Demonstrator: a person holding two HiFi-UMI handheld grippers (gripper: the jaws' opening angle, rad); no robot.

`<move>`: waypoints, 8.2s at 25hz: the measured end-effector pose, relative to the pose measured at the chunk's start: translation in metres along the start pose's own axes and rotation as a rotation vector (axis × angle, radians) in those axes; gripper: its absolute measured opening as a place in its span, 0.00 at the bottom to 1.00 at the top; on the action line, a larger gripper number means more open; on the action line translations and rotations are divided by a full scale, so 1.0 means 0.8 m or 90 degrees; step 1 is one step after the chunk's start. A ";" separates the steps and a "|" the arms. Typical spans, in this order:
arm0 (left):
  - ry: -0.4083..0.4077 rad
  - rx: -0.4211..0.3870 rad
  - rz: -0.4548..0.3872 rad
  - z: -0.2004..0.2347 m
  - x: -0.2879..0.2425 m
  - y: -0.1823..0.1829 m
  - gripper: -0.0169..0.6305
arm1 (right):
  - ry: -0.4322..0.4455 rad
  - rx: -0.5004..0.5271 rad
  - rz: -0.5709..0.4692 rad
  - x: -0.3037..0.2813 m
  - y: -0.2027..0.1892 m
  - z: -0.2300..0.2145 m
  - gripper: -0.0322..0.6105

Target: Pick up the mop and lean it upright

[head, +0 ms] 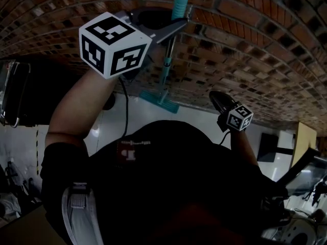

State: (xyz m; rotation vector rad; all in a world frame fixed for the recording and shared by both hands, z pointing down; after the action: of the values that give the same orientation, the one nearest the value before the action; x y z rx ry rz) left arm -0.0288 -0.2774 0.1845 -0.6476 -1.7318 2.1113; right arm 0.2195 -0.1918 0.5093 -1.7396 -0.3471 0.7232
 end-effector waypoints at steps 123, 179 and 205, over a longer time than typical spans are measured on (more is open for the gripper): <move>0.082 0.058 0.275 0.061 -0.127 -0.468 0.17 | -0.012 -0.015 0.045 0.025 -0.032 0.005 0.07; 0.002 0.256 -0.026 0.102 0.085 -0.378 0.13 | 0.009 0.012 0.017 -0.003 -0.001 -0.007 0.07; 0.021 0.271 -0.046 0.077 0.092 -0.394 0.08 | -0.012 0.038 0.003 -0.001 0.008 -0.004 0.07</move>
State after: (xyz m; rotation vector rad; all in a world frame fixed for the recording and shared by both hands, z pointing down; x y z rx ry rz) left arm -0.1333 -0.2250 0.4924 -0.4830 -1.2084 2.2993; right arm 0.2200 -0.1969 0.5043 -1.6791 -0.3323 0.7465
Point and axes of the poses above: the fingertips, and each gripper's own axes: x backward along the fingers, z to its left, y out of its top, the point moved 5 cm from there along x, backward along the fingers, and after that the axes turned 13 degrees about x, right-handed, at the moved point
